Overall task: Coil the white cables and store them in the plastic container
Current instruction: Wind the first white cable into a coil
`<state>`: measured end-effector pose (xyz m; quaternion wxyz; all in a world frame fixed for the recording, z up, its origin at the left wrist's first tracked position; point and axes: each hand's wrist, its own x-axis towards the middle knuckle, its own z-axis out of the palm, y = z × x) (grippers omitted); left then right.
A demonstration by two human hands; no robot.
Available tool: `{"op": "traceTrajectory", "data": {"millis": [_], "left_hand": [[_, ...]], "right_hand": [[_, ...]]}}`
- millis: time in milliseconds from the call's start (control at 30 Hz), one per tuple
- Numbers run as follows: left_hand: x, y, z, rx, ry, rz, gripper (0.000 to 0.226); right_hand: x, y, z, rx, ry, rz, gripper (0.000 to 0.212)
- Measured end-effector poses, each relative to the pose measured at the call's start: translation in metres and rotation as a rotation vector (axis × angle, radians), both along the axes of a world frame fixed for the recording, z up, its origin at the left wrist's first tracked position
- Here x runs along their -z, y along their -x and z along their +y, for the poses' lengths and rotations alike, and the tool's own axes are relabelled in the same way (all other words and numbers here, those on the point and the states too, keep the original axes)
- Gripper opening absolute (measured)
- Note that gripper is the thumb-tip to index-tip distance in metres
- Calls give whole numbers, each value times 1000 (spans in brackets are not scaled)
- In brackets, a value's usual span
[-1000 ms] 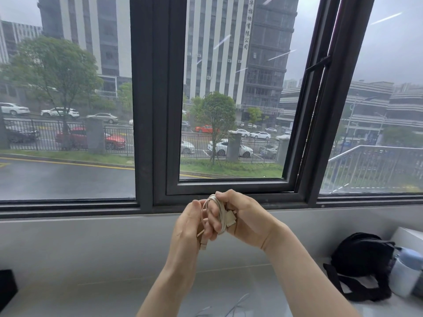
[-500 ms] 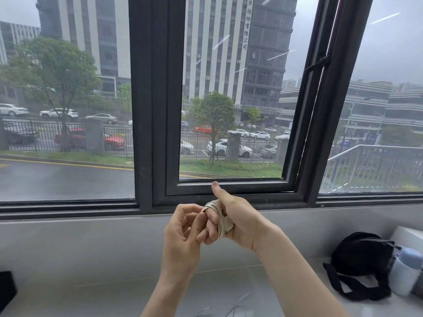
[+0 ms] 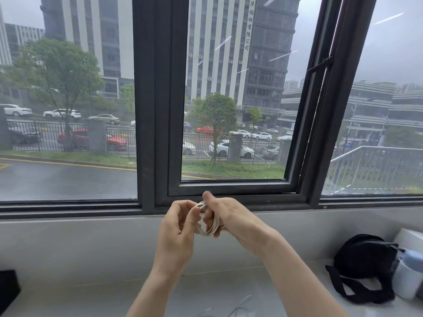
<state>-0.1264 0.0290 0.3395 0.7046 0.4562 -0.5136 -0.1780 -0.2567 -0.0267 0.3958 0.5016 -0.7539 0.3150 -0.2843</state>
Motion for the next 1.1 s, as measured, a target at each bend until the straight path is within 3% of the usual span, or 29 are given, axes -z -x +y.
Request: {"op": "traceTrajectory", "data": {"millis": [133, 300, 433, 633, 767, 833, 967, 1100], "left_hand": [[2, -1, 2, 88, -72, 176, 28], [-1, -3, 5, 225, -151, 327, 36], [0, -9, 12, 382, -229, 405, 22], [9, -14, 6, 120, -235, 212, 10], [12, -13, -1, -152, -235, 11, 16], [10, -13, -3, -222, -244, 2, 15], [3, -15, -9, -47, -266, 324, 10], [-3, -16, -9, 147, -218, 684, 22]], "right_hand": [[4, 4, -2, -85, 89, 39, 23], [11, 3, -9, 90, 234, 92, 17], [9, 1, -11, 168, 290, 95, 19], [13, -5, -11, 223, 364, 87, 17], [15, -10, -9, 199, 353, 73, 16], [15, -12, -7, 179, 350, 76, 17], [16, -12, -7, 182, 348, 88, 16], [19, -11, -7, 232, 386, 138, 16]]}}
